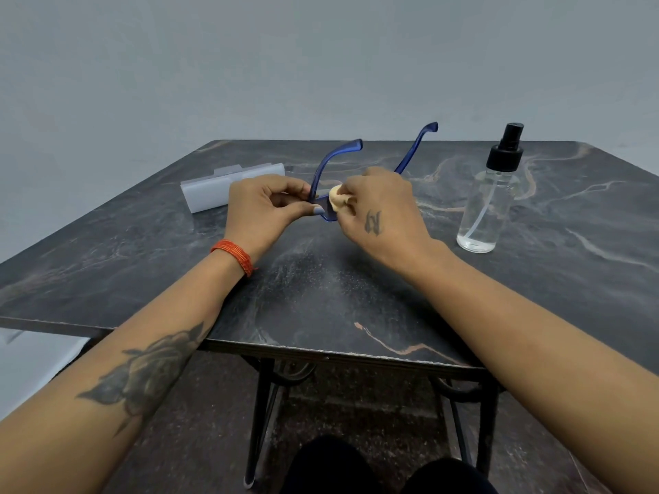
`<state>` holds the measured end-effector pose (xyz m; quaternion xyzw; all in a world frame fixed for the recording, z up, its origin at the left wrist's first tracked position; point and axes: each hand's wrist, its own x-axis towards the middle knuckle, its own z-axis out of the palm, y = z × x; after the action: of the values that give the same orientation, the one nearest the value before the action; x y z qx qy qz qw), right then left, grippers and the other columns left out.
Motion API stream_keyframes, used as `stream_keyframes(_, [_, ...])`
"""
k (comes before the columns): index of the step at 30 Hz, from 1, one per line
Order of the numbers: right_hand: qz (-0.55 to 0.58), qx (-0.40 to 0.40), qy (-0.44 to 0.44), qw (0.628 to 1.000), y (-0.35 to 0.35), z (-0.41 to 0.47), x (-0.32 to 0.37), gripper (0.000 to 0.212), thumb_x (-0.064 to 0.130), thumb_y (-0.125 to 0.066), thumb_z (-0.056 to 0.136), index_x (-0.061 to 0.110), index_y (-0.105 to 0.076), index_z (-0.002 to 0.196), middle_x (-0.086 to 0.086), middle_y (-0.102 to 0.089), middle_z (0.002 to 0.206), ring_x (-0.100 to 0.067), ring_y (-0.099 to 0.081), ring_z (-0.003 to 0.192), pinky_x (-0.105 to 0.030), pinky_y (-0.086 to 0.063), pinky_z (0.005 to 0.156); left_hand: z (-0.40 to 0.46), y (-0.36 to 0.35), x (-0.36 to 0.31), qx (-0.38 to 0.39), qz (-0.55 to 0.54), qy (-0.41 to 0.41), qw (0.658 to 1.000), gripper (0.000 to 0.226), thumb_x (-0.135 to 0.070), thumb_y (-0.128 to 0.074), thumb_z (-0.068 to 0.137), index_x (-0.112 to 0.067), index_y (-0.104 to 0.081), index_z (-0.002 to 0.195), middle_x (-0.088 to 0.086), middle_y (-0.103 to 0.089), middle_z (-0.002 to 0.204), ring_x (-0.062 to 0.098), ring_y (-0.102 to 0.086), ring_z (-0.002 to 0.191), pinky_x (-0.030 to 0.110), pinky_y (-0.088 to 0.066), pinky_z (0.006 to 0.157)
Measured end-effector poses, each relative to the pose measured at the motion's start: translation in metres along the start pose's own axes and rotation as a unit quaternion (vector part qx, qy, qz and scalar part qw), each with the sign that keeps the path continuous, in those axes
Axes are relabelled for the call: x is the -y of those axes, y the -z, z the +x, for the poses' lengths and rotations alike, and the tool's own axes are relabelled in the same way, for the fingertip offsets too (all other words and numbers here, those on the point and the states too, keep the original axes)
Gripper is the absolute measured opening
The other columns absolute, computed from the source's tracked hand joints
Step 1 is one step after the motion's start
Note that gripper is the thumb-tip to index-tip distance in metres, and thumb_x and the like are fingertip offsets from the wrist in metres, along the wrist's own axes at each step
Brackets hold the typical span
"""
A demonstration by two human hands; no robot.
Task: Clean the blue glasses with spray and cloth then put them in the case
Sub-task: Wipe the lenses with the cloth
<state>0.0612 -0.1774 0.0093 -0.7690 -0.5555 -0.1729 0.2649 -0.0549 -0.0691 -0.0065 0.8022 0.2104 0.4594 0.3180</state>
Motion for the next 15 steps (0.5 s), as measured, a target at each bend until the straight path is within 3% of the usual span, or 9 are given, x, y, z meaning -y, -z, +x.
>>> stream_keyframes(7, [0.045, 0.029, -0.013, 0.999, -0.005, 0.002, -0.003, 0.026, 0.014, -0.046, 0.090, 0.008, -0.063, 0.109, -0.011, -0.059, 0.104, -0.025, -0.052, 0.096, -0.019, -0.020, 0.063, -0.001, 0.000, 0.000, -0.003, 0.000, -0.008, 1.000, 0.025, -0.008, -0.081, 0.064, -0.017, -0.069, 0.084, -0.002, -0.068, 0.078, -0.003, -0.064, 0.067, 0.015, -0.054, 0.071])
stream_keyframes(9, [0.081, 0.047, -0.014, 0.995, -0.006, 0.004, -0.003, 0.027, 0.014, -0.049, 0.089, 0.012, -0.063, 0.112, -0.010, -0.059, 0.105, -0.023, -0.052, 0.098, -0.019, -0.025, 0.069, -0.001, 0.000, 0.000, 0.002, 0.002, -0.012, 1.000, 0.025, -0.008, -0.080, 0.064, -0.017, -0.069, 0.085, -0.002, -0.068, 0.079, -0.003, -0.065, 0.067, 0.016, -0.055, 0.070])
stream_keyframes(12, [0.125, 0.061, -0.002, 0.990, -0.008, 0.005, -0.002, 0.026, 0.016, -0.054, 0.089, 0.018, -0.064, 0.112, -0.005, -0.059, 0.101, -0.015, -0.047, 0.089, -0.021, -0.028, 0.072, -0.002, 0.000, -0.001, 0.006, 0.003, -0.015, 1.000, 0.025, -0.009, -0.080, 0.064, -0.018, -0.069, 0.085, -0.004, -0.068, 0.077, -0.001, -0.066, 0.069, 0.016, -0.055, 0.070])
stream_keyframes(15, [0.155, 0.053, -0.003, 0.986, -0.012, 0.006, -0.003, 0.020, 0.019, -0.058, 0.086, 0.018, -0.068, 0.104, -0.002, -0.062, 0.093, -0.011, -0.048, 0.080, -0.021, -0.031, 0.064, -0.001, 0.001, -0.001, -0.001, 0.001, -0.007, 1.000, 0.024, -0.009, -0.080, 0.064, -0.018, -0.069, 0.083, -0.002, -0.068, 0.078, 0.004, -0.067, 0.071, 0.017, -0.055, 0.071])
